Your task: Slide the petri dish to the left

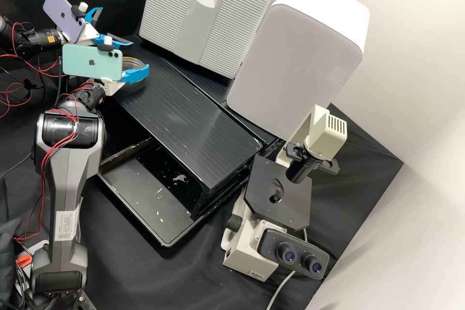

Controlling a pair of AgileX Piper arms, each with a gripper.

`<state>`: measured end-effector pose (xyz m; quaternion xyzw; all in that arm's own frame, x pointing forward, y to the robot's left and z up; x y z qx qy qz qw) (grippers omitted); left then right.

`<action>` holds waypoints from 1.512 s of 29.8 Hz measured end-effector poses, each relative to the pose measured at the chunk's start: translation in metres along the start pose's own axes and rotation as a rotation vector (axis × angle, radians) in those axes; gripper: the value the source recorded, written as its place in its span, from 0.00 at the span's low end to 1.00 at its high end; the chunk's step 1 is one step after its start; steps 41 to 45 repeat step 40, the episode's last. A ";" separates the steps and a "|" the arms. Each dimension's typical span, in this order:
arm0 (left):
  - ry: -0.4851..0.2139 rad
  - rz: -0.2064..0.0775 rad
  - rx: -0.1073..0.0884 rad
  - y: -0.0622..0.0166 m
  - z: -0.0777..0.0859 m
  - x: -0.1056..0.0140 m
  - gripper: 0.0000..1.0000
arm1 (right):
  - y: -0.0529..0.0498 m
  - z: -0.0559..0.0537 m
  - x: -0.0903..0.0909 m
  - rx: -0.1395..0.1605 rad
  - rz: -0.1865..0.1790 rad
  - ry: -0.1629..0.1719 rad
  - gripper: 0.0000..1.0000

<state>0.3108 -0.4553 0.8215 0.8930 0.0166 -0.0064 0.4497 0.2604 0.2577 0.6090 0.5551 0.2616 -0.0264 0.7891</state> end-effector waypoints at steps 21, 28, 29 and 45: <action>0.000 0.000 0.000 0.0000 0.000 0.000 1.00 | -0.006 0.012 -0.051 -0.010 0.062 0.055 1.00; 0.000 0.000 0.000 0.0000 0.000 0.000 1.00 | -0.015 0.013 -0.083 -0.046 0.175 0.045 1.00; 0.000 0.000 0.000 0.0000 0.000 0.000 1.00 | -0.015 0.013 -0.089 -0.055 0.193 0.041 1.00; 0.000 0.000 0.000 0.0000 0.000 0.000 1.00 | -0.005 0.035 -0.142 0.051 0.181 0.165 1.00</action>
